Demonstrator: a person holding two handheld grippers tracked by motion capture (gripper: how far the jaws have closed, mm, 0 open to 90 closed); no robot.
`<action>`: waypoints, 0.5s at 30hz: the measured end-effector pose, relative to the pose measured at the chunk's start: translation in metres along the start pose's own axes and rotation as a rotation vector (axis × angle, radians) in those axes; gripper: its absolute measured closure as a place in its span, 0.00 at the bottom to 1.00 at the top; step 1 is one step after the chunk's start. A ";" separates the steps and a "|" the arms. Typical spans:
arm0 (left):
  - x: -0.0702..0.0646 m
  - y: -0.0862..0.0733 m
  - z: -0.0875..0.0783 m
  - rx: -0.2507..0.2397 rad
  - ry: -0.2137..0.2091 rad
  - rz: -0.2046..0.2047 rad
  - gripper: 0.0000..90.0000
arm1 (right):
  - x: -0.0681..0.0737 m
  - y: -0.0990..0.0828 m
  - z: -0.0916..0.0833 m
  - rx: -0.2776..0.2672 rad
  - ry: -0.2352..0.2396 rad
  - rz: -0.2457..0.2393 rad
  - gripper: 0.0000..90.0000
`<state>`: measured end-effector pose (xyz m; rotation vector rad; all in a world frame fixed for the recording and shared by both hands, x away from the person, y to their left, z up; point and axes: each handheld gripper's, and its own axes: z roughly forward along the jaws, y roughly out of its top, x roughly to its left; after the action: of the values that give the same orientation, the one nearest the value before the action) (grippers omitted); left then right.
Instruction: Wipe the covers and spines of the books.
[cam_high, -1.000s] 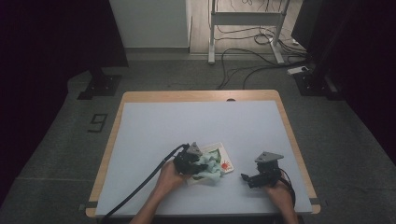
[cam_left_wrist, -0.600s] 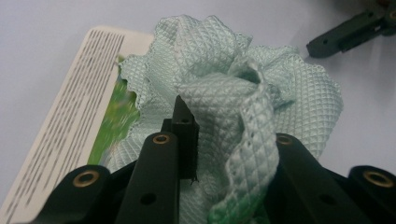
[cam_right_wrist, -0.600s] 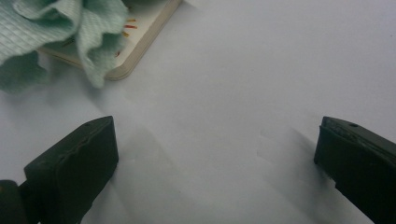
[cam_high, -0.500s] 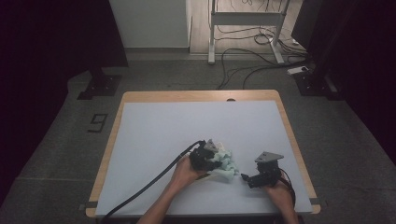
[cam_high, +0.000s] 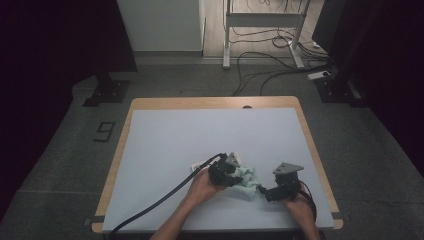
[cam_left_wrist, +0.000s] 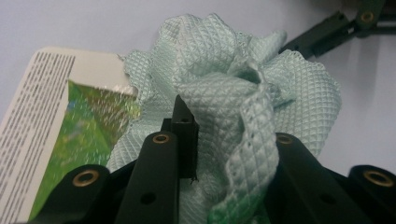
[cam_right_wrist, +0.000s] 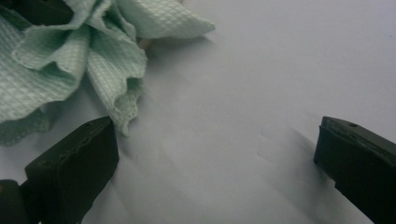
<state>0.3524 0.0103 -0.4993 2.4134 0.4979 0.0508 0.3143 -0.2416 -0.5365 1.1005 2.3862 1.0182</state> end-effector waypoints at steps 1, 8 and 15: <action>0.000 -0.002 -0.001 -0.001 0.001 -0.003 0.82 | 0.000 0.000 0.000 0.000 0.000 0.000 0.00; -0.002 -0.019 -0.013 -0.017 -0.001 -0.021 0.82 | 0.000 0.000 0.000 0.000 0.000 -0.001 0.00; -0.004 -0.036 -0.028 -0.015 0.007 -0.024 0.82 | 0.000 0.000 0.000 0.000 0.000 0.000 0.00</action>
<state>0.3316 0.0510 -0.4992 2.3931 0.5280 0.0530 0.3143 -0.2415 -0.5365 1.1005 2.3860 1.0182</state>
